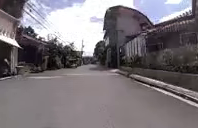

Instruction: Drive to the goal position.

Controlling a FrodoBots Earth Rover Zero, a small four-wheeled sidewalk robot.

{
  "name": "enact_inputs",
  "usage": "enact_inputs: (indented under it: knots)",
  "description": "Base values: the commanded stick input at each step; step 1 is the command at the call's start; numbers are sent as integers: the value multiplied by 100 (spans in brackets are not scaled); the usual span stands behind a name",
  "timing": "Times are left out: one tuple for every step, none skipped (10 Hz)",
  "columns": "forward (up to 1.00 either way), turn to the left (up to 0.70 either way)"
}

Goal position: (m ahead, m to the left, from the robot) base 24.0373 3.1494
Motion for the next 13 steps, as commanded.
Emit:
enact_inputs:
  knots:
    - [100,0]
    - [100,0]
    - [100,0]
    - [100,0]
    - [100,0]
    - [100,0]
    - [100,0]
    - [100,0]
    - [100,0]
    - [100,0]
    - [100,0]
    - [100,0]
    - [100,0]
